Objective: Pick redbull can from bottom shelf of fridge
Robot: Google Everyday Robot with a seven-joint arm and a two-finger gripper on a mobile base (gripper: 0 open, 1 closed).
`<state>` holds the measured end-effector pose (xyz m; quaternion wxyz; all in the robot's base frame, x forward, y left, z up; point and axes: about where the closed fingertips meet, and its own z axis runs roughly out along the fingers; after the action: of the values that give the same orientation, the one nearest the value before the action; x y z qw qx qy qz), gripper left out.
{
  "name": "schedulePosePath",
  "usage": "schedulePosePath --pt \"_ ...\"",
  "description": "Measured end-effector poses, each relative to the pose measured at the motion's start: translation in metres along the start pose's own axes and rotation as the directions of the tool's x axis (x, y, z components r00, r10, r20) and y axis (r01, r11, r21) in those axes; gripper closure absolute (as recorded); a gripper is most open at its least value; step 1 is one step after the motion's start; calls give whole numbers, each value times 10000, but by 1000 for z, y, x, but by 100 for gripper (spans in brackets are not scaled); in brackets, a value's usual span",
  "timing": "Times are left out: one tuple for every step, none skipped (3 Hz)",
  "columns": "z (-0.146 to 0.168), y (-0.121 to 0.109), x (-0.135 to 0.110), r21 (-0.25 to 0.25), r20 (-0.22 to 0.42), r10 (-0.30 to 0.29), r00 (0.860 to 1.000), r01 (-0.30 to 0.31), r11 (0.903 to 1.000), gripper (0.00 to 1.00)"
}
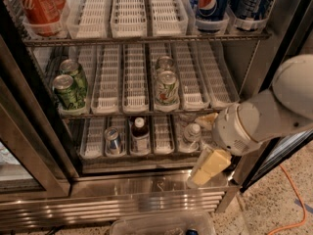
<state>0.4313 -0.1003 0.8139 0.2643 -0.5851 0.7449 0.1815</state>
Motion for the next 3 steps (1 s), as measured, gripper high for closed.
schedulePosePath --pt "42 31 17 -624 360 447 9984 -424 9972 0" --pt "85 66 33 -1370 1086 902 9900 -749 9877 0" --pt "117 99 41 -1515 1972 1322 9714 -1030 9831 0"
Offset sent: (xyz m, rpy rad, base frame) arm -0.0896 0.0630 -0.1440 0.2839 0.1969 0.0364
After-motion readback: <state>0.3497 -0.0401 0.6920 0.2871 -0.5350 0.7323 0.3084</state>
